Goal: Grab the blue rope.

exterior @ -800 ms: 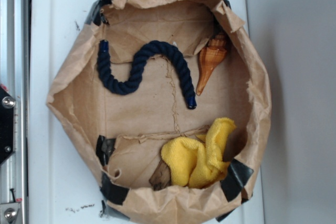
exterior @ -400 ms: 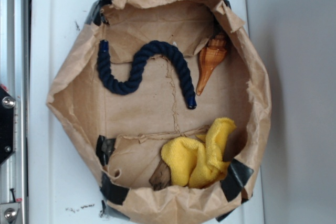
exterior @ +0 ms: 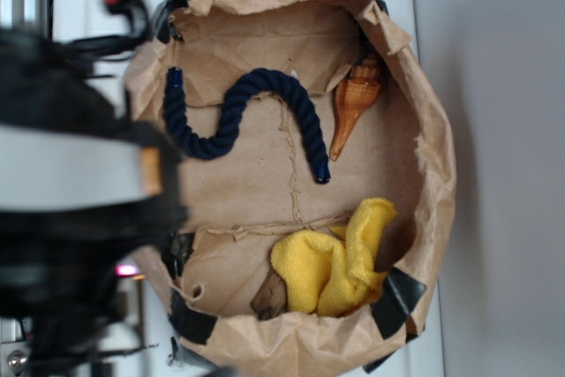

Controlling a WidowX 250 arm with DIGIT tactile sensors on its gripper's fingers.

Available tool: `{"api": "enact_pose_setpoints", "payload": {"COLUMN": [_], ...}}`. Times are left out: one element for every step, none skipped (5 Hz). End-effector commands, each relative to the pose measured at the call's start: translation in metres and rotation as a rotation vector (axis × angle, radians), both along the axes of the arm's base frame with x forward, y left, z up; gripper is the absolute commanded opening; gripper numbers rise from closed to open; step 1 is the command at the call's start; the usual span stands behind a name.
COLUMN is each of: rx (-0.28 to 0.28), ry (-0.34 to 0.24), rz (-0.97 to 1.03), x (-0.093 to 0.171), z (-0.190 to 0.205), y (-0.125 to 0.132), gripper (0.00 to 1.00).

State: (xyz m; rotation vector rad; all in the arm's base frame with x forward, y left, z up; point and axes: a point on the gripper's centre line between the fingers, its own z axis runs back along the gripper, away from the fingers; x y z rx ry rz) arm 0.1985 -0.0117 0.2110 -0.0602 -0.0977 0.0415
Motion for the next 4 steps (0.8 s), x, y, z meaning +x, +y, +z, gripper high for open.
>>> {"api": "enact_pose_setpoints", "payload": {"rx": [-0.001, 0.040, -0.004, -0.004], "ry": [-0.072, -0.051, -0.051, -0.051], "rz": [-0.014, 0.009, -0.045, -0.045], "x": [0.036, 0.041, 0.051, 0.051], "z": [-0.041, -0.068, -0.075, -0.075], "y": [0.040, 0.056, 0.063, 0.063], "gripper": [1.00, 1.00, 1.00, 1.00]}}
